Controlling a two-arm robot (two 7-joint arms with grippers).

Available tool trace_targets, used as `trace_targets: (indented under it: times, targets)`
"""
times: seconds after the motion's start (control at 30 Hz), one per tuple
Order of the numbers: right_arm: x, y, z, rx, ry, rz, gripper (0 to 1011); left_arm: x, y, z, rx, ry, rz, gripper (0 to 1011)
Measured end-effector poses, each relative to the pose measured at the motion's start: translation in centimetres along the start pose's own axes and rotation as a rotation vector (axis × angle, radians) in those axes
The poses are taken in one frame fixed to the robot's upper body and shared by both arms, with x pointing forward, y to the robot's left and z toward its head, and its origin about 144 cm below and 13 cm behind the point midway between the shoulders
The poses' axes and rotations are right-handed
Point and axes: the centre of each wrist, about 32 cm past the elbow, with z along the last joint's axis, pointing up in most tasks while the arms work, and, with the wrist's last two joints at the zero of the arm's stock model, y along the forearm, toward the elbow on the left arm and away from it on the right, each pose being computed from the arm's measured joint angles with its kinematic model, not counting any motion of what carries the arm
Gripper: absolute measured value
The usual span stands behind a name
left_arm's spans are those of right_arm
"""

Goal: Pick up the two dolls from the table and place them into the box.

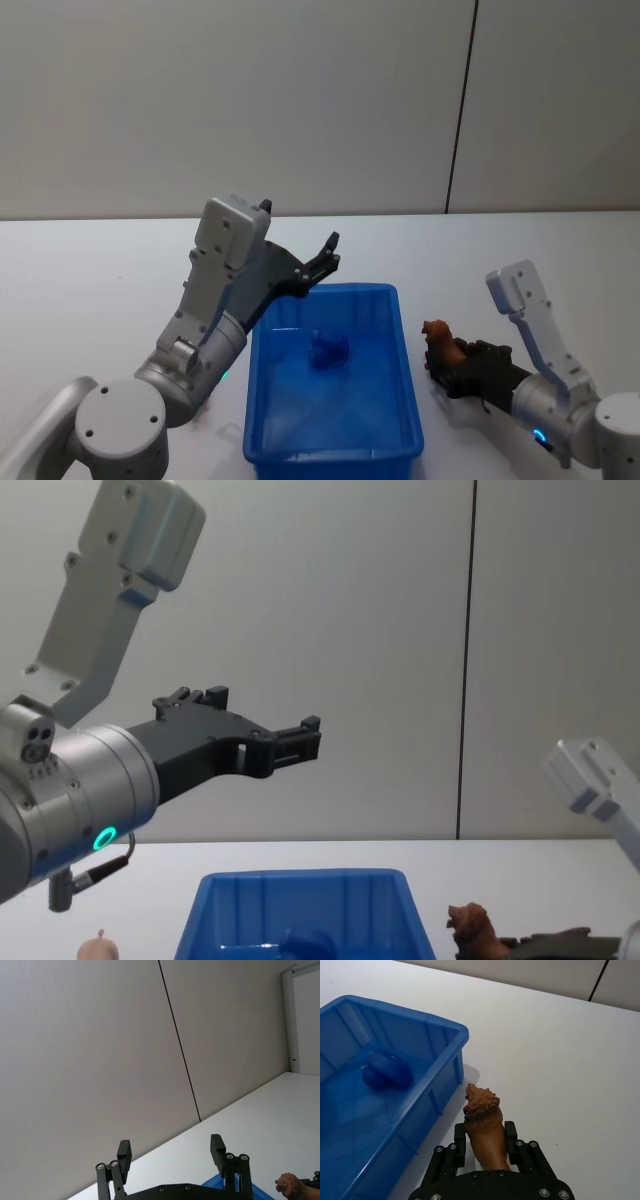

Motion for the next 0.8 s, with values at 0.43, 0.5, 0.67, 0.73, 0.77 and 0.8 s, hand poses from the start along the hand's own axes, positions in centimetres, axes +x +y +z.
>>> trace_targets:
  times: [0.43, 0.5, 0.67, 0.73, 0.77, 0.8]
  targets:
    - [-0.04, 0.13, 0.03, 0.002, -0.002, 0.005, 445, 0.00, 0.00, 0.00, 0.000, 0.000, 0.000, 1001]
    - [0.00, 0.11, 0.04, 0.008, -0.004, 0.010, 445, 0.00, 0.00, 0.00, 0.000, 0.000, 0.000, 1001]
    - [0.14, -0.04, 0.25, 0.036, -0.017, 0.024, 445, 0.00, 0.00, 0.00, 0.000, 0.000, 0.000, 1001]
    - [0.21, -0.14, 0.46, 0.058, -0.027, 0.031, 445, 0.00, 0.00, 0.00, 0.000, 0.000, 0.000, 1001]
    - [0.23, -0.17, 0.52, 0.064, -0.031, 0.033, 445, 0.00, 0.00, 0.00, 0.000, 0.000, 0.000, 1001]
    - [0.28, -0.25, 0.68, 0.078, -0.038, 0.037, 445, 0.00, 0.00, 0.00, 0.000, 0.000, 0.000, 1001]
